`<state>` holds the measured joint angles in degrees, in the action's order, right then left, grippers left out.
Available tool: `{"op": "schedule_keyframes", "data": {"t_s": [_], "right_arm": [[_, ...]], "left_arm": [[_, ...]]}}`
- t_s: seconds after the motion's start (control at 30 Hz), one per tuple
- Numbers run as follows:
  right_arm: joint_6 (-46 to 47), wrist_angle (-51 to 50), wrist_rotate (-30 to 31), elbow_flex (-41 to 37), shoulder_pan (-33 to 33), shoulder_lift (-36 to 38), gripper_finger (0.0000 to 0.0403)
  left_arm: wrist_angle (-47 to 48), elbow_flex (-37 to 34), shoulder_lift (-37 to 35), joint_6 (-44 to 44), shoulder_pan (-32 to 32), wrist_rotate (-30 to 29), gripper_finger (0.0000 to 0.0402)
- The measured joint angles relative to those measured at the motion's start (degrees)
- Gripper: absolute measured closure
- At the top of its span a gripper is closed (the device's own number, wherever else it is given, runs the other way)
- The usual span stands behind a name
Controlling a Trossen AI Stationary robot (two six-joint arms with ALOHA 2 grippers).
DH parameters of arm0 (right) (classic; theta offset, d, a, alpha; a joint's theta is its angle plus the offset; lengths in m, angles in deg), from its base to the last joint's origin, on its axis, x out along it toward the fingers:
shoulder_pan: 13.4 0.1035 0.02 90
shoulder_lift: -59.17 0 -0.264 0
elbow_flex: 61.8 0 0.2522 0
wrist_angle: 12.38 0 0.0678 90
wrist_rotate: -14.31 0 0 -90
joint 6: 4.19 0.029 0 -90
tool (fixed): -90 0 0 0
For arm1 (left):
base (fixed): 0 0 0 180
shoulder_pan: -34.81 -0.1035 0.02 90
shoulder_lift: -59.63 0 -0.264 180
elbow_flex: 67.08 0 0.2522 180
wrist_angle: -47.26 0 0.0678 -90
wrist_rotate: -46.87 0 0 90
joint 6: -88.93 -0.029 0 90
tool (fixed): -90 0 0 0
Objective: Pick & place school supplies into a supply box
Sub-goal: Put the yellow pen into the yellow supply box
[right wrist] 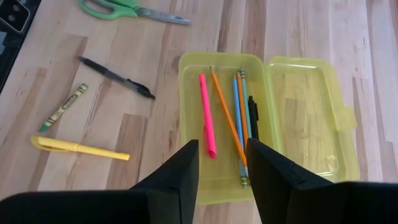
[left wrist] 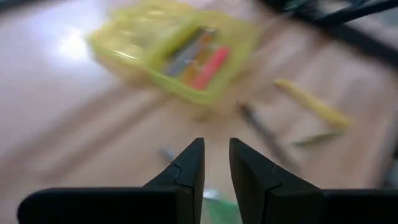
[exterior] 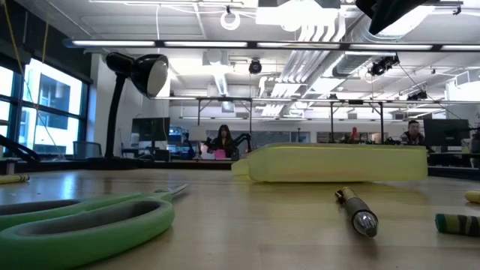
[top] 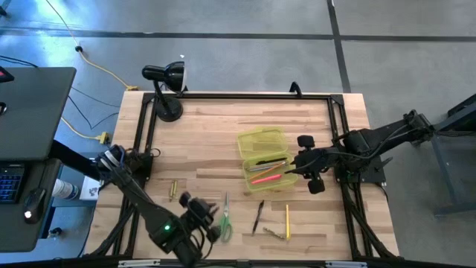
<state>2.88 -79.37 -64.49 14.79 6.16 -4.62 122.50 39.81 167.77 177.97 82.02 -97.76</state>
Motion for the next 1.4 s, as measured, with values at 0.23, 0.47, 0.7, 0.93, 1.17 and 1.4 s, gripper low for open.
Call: {"op": "schedule_keyframes", "data": {"t_s": [0.23, 0.47, 0.7, 0.93, 1.17, 1.4], "right_arm": [[0.0, 0.5, 0.0, 0.0, 0.0, 0.0, 0.029], [0.7, 0.4, -1.4, 0.0, 0.0, 0.0, 0.029], [-2.9, -0.9, -7.7, 0.0, 0.3, 0.0, 0.029], [-8.6, 12.6, -19.5, -6.8, 7.6, -0.2, 0.029], [-20.3, 36.2, -21.6, -21.4, 17.9, -0.3, 0.029], [-23.0, 46.8, -14.5, -26.6, 22.6, -3.3, 0.029]], "left_arm": [[-24.6, -2.7, 0.5, -5.5, -1.2, 5.3, 0.0296], [-24.9, -3.0, 0.5, -9.9, -6.2, 14.3, 0.0296], [-24.5, -3.0, 0.5, -17.7, -11.1, 20.5, 0.0296], [-24.4, -3.0, 0.5, -23.6, -11.9, 19.9, 0.0296], [-24.0, -3.0, 0.5, -25.9, -12.0, 18.0, 0.0296], [-24.0, -3.0, 0.5, -25.6, -12.0, 18.2, 0.0296]]}}
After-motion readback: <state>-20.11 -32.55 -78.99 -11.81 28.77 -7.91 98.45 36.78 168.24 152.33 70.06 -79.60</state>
